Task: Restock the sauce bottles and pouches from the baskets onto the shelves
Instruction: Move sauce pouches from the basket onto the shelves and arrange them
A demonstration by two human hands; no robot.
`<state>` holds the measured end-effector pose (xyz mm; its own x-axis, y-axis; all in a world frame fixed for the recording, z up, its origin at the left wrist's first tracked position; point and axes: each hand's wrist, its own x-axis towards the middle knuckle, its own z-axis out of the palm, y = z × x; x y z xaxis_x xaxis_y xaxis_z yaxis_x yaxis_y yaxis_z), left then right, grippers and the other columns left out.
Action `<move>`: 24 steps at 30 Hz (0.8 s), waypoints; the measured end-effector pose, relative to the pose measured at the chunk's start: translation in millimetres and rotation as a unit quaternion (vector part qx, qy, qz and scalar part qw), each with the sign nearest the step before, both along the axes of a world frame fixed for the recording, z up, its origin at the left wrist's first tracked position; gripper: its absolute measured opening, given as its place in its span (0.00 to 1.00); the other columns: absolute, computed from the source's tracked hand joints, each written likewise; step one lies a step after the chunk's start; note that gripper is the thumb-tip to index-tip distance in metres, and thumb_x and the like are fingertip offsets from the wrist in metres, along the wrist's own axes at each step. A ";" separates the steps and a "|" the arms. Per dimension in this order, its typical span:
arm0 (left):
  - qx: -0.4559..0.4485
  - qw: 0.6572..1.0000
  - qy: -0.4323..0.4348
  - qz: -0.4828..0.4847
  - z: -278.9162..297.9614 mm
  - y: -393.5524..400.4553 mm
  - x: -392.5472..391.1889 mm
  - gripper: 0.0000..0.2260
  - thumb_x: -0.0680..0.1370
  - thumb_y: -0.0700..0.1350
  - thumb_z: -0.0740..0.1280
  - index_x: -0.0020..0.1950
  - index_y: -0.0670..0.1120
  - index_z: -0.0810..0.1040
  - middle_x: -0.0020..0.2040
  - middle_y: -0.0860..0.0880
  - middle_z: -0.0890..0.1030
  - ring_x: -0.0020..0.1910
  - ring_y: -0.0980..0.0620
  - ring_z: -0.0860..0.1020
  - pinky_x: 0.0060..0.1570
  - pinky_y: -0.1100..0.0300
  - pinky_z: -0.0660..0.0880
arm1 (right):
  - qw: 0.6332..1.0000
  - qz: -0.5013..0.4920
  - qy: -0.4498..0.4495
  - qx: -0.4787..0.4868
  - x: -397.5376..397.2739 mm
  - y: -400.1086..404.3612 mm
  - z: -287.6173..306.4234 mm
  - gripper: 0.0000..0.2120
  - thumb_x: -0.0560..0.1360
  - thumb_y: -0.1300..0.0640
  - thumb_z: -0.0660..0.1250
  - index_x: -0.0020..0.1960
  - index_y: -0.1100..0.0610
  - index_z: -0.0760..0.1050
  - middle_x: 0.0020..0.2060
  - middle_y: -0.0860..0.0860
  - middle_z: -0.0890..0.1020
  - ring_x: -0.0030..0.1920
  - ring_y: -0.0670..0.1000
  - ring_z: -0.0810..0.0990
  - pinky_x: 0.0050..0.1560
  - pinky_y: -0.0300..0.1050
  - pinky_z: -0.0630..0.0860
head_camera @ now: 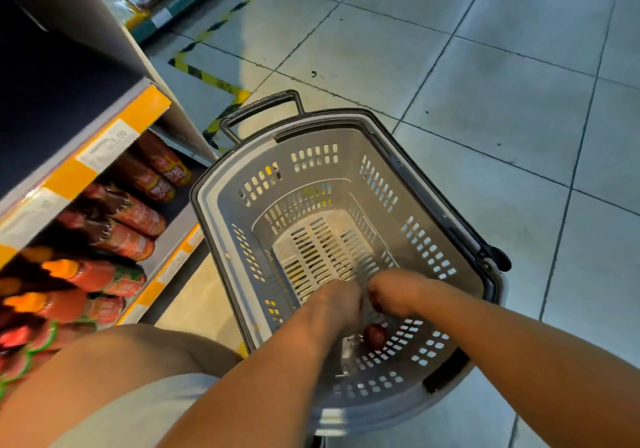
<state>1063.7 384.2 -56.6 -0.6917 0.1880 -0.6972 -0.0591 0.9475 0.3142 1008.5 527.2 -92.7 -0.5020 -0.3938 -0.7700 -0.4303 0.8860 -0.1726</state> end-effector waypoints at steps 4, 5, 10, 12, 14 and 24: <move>0.044 0.991 0.097 0.086 34.8 -20.3 -6.7 0.10 0.78 0.44 0.65 0.56 0.48 0.83 0.56 0.43 0.84 0.57 0.40 0.81 0.55 0.53 0.78 | 0.988 -0.082 0.069 -0.111 -4.8 3.8 42.6 0.04 0.78 0.55 0.65 0.47 0.49 0.77 0.49 0.50 0.83 0.49 0.54 0.82 0.52 0.50 0.81; 0.058 0.985 0.122 0.107 44.1 -26.3 -6.9 0.09 0.78 0.44 0.65 0.55 0.49 0.84 0.54 0.44 0.84 0.56 0.40 0.80 0.54 0.53 0.78 | 0.979 -0.112 0.080 -0.153 -6.0 4.9 53.9 0.04 0.77 0.56 0.65 0.45 0.51 0.78 0.45 0.48 0.85 0.47 0.52 0.84 0.51 0.49 0.81; 0.156 0.929 0.245 0.230 108.6 -70.3 2.0 0.06 0.78 0.46 0.69 0.53 0.52 0.83 0.43 0.50 0.84 0.41 0.47 0.85 0.44 0.55 0.81 | 0.909 -0.191 0.191 -0.317 -2.8 -0.8 120.5 0.04 0.76 0.54 0.70 0.48 0.48 0.84 0.38 0.44 0.85 0.38 0.42 0.81 0.43 0.48 0.80; 0.209 0.897 0.278 0.272 139.3 -96.2 12.5 0.04 0.80 0.45 0.69 0.53 0.52 0.82 0.41 0.49 0.85 0.33 0.50 0.85 0.40 0.49 0.83 | 0.868 -0.226 0.224 -0.380 -1.9 -9.0 149.2 0.04 0.77 0.52 0.72 0.51 0.47 0.84 0.40 0.42 0.84 0.39 0.40 0.80 0.43 0.44 0.78; 0.241 0.863 0.328 0.299 168.3 -126.4 29.4 0.04 0.80 0.45 0.70 0.53 0.52 0.82 0.38 0.48 0.85 0.32 0.50 0.85 0.40 0.47 0.83 | 0.818 -0.272 0.233 -0.451 -1.1 -19.1 180.2 0.05 0.77 0.52 0.74 0.52 0.47 0.85 0.43 0.41 0.85 0.41 0.41 0.81 0.44 0.41 0.77; 0.342 0.692 0.477 0.421 277.2 -254.7 191.4 0.06 0.80 0.44 0.71 0.56 0.48 0.85 0.40 0.37 0.83 0.36 0.42 0.81 0.43 0.48 0.81 | 0.704 -0.279 0.060 -0.651 42.7 -105.0 302.5 0.04 0.80 0.56 0.72 0.50 0.55 0.84 0.34 0.62 0.83 0.30 0.58 0.79 0.35 0.49 0.81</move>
